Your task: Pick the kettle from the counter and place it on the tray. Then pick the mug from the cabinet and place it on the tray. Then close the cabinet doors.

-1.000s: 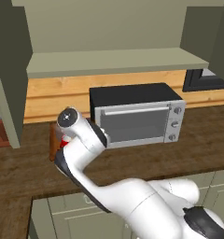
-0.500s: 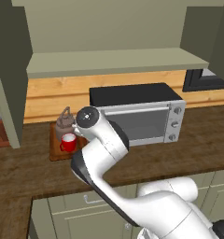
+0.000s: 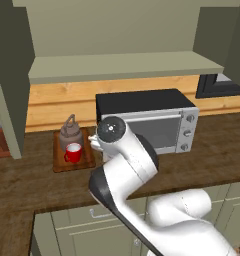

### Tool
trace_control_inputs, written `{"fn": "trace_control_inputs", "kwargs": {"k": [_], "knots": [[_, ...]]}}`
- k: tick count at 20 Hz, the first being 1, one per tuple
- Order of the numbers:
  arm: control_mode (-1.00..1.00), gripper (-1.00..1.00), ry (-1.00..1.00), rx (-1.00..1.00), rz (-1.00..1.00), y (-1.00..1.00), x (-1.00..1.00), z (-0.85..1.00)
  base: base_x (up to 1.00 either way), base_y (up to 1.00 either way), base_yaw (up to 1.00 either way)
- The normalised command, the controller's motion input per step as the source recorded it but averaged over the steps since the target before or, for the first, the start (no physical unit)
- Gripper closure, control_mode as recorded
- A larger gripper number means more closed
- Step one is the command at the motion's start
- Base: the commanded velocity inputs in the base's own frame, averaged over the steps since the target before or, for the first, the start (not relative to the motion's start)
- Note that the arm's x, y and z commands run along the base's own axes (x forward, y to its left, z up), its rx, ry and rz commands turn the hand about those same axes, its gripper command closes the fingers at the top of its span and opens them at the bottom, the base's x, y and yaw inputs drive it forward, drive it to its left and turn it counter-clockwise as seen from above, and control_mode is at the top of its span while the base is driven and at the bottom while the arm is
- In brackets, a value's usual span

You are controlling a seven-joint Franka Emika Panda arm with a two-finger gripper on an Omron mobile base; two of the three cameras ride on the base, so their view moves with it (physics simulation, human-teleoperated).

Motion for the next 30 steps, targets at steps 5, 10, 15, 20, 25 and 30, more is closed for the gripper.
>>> {"fn": "trace_control_inputs", "kwargs": {"k": [5, 10, 15, 20, 25, 30], "knots": [[-1.0, -1.0, -0.01, 0.0, 0.0, -0.17, -0.58, 0.2, 0.0, 0.0, 0.0], [-1.0, -1.0, -0.05, -0.03, 0.0, 0.0, -0.46, 0.3, 0.0, 0.0, 0.0], [-1.0, -1.0, -0.09, 0.0, 0.0, -0.04, -0.48, 0.35, 0.0, 0.0, 0.0], [-1.0, -1.0, -0.06, 0.0, 0.01, 0.04, -0.3, 0.36, 0.0, 0.0, 0.0], [-1.0, -1.0, -0.01, 0.0, 0.05, 0.06, -0.27, 0.35, 0.0, 0.0, 0.0], [-1.0, -1.0, -0.06, 0.11, 0.08, 0.14, -0.36, 0.39, 0.0, 0.0, 0.0]]}}
